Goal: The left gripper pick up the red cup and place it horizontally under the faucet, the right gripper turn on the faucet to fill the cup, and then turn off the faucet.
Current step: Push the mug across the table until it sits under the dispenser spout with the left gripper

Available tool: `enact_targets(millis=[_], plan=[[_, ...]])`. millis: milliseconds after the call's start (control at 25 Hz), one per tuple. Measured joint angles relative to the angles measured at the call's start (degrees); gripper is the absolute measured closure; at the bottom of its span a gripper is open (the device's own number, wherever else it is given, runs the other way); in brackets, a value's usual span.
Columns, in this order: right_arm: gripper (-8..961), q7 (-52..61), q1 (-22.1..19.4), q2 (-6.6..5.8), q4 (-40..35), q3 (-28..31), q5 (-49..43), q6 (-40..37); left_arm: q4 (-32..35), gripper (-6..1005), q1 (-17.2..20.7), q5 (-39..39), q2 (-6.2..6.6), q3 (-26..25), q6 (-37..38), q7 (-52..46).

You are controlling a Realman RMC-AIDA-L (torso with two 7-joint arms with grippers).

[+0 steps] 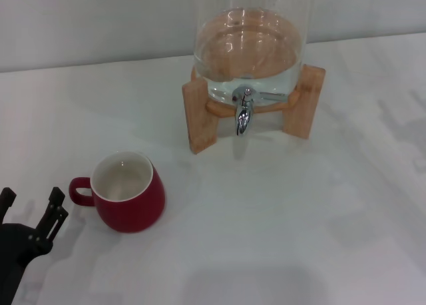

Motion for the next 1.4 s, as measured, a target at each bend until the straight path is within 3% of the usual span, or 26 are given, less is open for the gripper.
enact_targets(millis=[1400], plan=[[183,0.1,0.0,0.00,-0.2,0.0,-0.1,-0.9,0.3,132,-0.4,-1.1,0.19,1.7,-3.0,-0.3]])
